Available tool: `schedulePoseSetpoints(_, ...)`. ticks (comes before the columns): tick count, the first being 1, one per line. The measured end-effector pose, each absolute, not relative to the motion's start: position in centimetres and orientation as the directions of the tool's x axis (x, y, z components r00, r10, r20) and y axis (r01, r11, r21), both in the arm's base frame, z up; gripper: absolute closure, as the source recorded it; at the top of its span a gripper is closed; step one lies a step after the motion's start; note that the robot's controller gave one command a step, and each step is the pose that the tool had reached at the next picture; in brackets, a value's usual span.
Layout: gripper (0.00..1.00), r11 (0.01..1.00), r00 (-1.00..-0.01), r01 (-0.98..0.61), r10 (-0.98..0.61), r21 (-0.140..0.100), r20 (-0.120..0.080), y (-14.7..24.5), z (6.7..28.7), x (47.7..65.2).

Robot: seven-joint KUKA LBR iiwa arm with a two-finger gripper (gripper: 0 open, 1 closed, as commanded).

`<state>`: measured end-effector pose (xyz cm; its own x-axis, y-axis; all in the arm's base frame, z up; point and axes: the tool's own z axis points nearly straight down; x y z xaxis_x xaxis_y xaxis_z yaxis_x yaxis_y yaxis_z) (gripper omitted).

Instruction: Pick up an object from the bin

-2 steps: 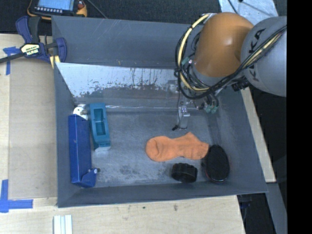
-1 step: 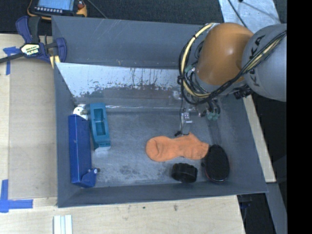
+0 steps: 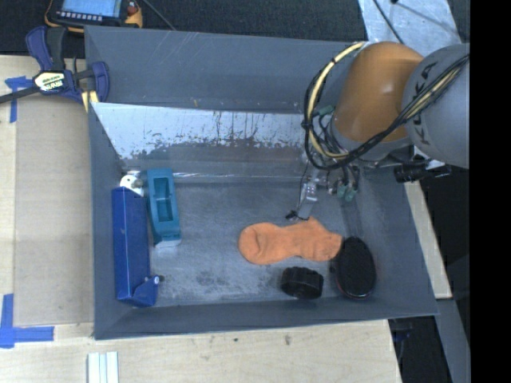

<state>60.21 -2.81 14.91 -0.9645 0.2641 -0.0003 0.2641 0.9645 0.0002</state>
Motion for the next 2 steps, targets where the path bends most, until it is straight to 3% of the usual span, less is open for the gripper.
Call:
schedulePoseSetpoints(1, 0.0, 0.995, -0.995, 0.104, 0.104, -0.001, -0.003, -2.2, 11.6, 61.4)
schedulePoseSetpoints(2, 0.0, 0.995, -0.995, 0.098, 0.098, 0.0, 0.002, -2.5, 9.7, 61.6)
